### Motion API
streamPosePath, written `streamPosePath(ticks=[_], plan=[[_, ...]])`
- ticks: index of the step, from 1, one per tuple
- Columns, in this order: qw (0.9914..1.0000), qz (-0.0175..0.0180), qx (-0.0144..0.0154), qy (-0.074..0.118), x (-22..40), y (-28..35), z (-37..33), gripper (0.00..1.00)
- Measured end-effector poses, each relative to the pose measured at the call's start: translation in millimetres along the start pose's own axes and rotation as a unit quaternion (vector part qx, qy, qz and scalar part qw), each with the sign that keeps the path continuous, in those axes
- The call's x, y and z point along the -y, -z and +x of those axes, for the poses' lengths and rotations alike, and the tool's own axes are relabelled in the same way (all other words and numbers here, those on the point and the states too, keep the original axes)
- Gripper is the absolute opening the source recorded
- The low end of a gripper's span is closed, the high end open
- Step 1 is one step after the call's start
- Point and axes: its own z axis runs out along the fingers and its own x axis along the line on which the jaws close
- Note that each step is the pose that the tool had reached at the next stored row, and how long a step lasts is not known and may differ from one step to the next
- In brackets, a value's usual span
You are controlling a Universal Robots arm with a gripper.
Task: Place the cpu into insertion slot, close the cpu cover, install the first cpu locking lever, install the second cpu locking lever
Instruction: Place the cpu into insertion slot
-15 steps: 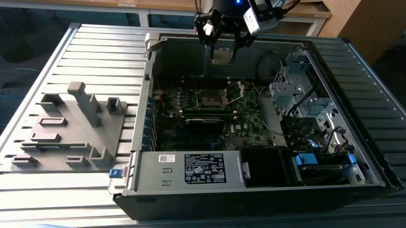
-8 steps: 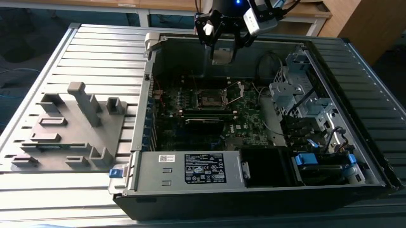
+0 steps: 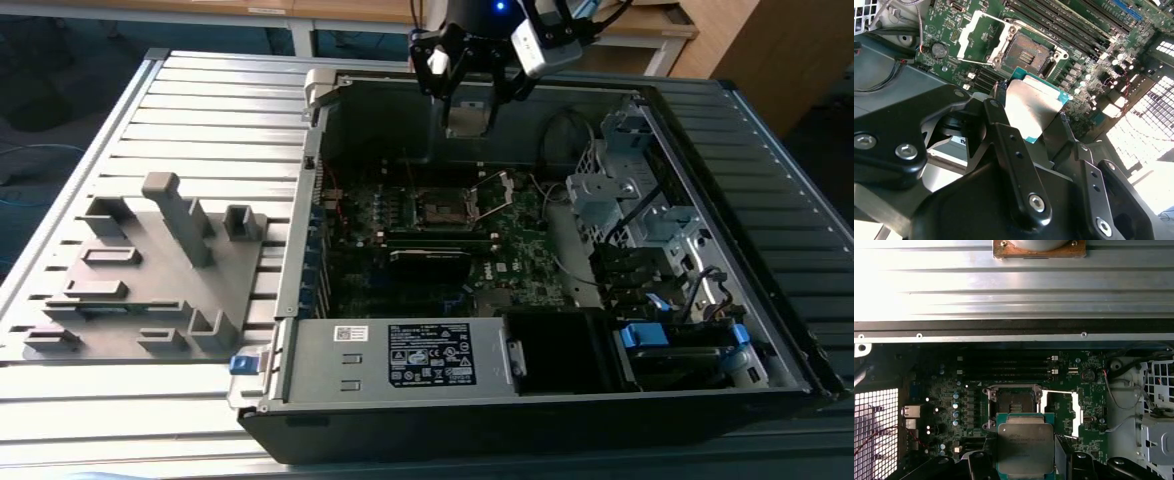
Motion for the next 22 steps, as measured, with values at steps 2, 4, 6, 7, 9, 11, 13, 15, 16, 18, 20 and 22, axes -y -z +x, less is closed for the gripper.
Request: streamPosePath(ticks=[2,4,6,7,9,11,13,15,16,18,20,22], plan=[[1.00000,-0.0001,0.0002,0.000,0.0,-0.6,0.0,0.54],[1.00000,0.0001,0.0002,0.000,0.1,-1.1,0.0,0.54],[1.00000,0.0001,0.0002,0.000,0.1,-1.1,0.0,0.54],[1.00000,0.0000,0.0002,0.000,0.2,-2.0,0.0,0.54],[1.00000,0.0000,0.0002,0.000,0.2,-2.8,0.0,0.54],[1.00000,-0.0001,0.0003,0.000,0.2,-3.0,0.0,0.54],[1.00000,-0.0002,0.0008,0.000,0.2,-3.8,-0.1,0.54],[1.00000,-0.0001,0.0012,0.000,0.3,-4.8,0.0,0.54],[1.00000,-0.0001,0.0013,0.000,0.4,-5.6,0.0,0.54],[1.00000,0.0000,0.0016,0.000,0.5,-7.3,0.0,0.54],[1.00000,0.0000,0.0017,0.000,0.6,-9.3,0.0,0.54],[1.00000,0.0000,0.0017,0.000,0.8,-11.4,0.1,0.54]])
